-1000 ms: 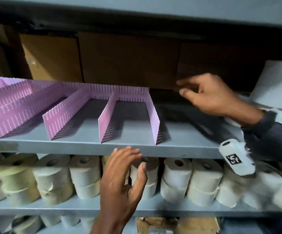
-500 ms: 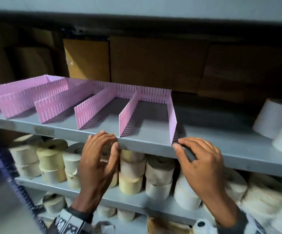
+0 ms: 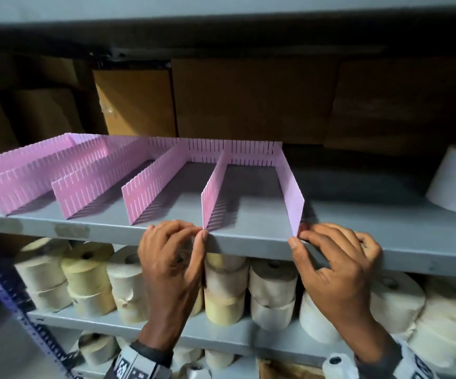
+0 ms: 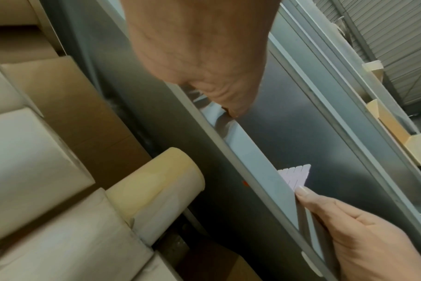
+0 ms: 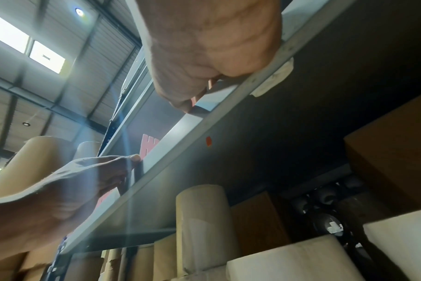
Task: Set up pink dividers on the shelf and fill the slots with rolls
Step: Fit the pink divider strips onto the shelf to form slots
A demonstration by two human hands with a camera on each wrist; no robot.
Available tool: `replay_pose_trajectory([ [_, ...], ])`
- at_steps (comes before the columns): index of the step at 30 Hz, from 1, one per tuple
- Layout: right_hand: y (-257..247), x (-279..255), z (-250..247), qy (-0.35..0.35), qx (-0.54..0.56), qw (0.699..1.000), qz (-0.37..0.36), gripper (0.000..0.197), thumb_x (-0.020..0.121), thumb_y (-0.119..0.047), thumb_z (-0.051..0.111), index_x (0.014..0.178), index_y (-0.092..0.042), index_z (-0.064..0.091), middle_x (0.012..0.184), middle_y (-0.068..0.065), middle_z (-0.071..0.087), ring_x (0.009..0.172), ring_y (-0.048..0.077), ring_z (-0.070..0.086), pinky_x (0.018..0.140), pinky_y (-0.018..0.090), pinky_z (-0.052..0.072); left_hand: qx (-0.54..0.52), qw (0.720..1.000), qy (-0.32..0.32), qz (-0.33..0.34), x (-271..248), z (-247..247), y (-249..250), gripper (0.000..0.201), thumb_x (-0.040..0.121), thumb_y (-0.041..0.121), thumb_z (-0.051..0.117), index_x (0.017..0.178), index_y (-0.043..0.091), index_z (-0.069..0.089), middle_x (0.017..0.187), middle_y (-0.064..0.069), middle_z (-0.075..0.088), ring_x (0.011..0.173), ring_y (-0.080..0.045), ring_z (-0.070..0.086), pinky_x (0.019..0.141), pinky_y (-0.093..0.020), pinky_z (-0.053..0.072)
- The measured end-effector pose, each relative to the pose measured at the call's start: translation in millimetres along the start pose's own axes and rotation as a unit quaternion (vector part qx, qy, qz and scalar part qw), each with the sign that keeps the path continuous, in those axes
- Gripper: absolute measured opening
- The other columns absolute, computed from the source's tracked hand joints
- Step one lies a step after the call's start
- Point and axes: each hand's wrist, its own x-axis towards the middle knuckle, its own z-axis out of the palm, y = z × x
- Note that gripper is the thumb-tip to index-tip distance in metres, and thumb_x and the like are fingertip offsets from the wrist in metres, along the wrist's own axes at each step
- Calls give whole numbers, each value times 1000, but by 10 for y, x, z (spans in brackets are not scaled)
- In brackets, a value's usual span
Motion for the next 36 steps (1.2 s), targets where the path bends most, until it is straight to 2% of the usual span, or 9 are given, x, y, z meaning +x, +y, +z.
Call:
replay_pose_trajectory([
  [6,-56,2,37,30,-21,999,13,22,91,-36,66,79,-19,72,91,-6,72,91,16,66,91,38,33,-8,1000,-11,0,16,-20,9,18,92,26,70,90,10,77,95,-4,70,93,-28,64,98,-49,43],
  [11,-63,-5,40,27,-31,999,12,26,93,-38,63,79,-18,72,92,-6,71,91,16,66,91,38,34,-11,1000,-4,-2,0,10,-2,24,93,29,67,89,9,78,96,-8,71,96,-31,64,101,-57,42],
  [16,-91,-2,-1,7,-31,999,19,23,91,-36,66,81,-17,72,94,-6,72,93,15,66,93,37,35,-30,1000,4,2,-17,32,-31,20,92,26,69,89,9,78,95,-8,70,97,-27,60,103,-53,39],
  [19,-127,12,-68,-9,-16,999,37,23,89,-33,67,88,-12,74,99,-2,73,96,19,67,93,42,41,-36,999,-15,6,-9,-12,-32,14,91,22,72,91,10,78,96,-7,70,95,-32,64,103,-55,40],
  [22,-277,-67,-157,51,16,996,76,22,91,-22,66,99,-2,73,103,4,71,99,26,66,92,39,48,-75,996,-45,22,-3,-133,-95,15,92,22,71,95,11,79,100,-4,72,98,-30,67,100,-59,43],
  [26,-788,-251,-68,82,54,994,52,19,93,-18,64,95,0,72,99,5,69,96,25,65,94,32,47,-138,989,-2,43,14,-448,-279,18,96,16,67,94,1,77,98,-4,72,99,-24,67,98,-37,49],
  [29,-1128,-257,200,50,84,995,29,18,92,-18,66,92,-1,73,98,4,71,96,23,65,93,32,48,-114,991,47,52,80,-665,-484,20,98,14,66,91,-2,75,95,-2,69,94,-21,66,100,-33,46],
  [32,-1295,-127,478,30,74,996,42,18,88,-19,70,95,-3,74,99,4,71,98,25,65,89,41,52,-95,992,73,31,158,-749,-759,19,98,14,65,93,-2,73,96,-3,68,96,-23,65,108,-42,45],
  [36,-1363,-6,728,36,34,997,51,15,88,-22,70,91,-8,73,95,2,72,94,27,66,88,45,48,-82,996,26,8,263,-745,-1034,16,97,20,66,99,5,71,105,-3,70,110,-26,66,117,-57,36],
])
